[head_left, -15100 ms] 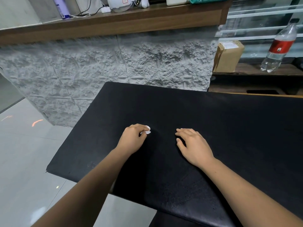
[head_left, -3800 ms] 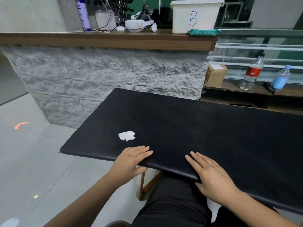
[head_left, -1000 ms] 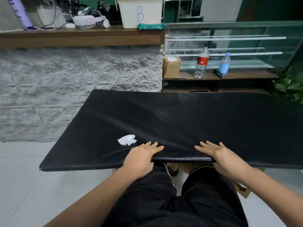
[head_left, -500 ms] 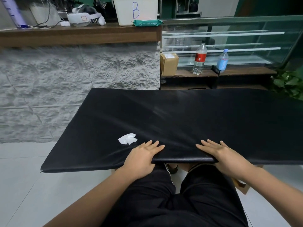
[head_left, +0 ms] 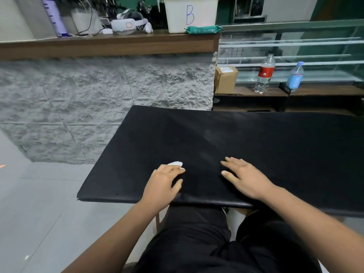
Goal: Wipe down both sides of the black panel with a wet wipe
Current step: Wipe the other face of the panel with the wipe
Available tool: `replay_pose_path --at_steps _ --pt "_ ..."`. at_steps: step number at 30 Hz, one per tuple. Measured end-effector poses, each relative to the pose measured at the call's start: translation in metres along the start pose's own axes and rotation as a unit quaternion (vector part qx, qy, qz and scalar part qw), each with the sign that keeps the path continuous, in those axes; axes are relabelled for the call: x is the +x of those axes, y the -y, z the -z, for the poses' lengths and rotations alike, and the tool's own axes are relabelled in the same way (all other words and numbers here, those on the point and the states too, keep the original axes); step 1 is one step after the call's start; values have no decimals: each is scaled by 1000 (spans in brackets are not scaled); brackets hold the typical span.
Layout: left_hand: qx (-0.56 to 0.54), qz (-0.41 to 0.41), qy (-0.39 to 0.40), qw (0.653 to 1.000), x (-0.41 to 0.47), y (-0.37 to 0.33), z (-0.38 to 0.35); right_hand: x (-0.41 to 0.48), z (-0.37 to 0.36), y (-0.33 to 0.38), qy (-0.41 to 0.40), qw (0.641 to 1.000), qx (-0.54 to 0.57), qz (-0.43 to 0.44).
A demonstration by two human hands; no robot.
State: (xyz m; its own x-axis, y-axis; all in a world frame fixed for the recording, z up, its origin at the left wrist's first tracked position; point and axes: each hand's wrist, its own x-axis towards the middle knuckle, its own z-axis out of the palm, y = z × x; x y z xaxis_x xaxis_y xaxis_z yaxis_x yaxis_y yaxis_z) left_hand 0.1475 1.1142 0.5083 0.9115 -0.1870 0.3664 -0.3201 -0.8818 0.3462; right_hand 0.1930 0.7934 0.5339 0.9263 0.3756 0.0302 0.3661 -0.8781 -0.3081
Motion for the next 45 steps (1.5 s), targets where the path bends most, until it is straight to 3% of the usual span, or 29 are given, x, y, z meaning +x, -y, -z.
replay_pose_path --at_steps 3,9,20,26,38,45 --pt "22 23 -27 999 5 8 0 30 -16 12 -30 999 -2 19" --pt "2 55 40 998 12 10 -3 56 -38 21 -50 999 15 -7" --pt "-99 -60 -15 993 -46 -23 -16 56 -53 17 -74 997 5 -17" --pt "-14 -65 -30 997 -62 -30 -19 57 -55 14 -80 997 11 -19" --pt "-18 10 -32 999 -92 -3 7 55 -57 12 -103 994 16 -22" --pt "-26 25 -82 996 -103 19 14 53 -57 14 -101 995 15 -24"
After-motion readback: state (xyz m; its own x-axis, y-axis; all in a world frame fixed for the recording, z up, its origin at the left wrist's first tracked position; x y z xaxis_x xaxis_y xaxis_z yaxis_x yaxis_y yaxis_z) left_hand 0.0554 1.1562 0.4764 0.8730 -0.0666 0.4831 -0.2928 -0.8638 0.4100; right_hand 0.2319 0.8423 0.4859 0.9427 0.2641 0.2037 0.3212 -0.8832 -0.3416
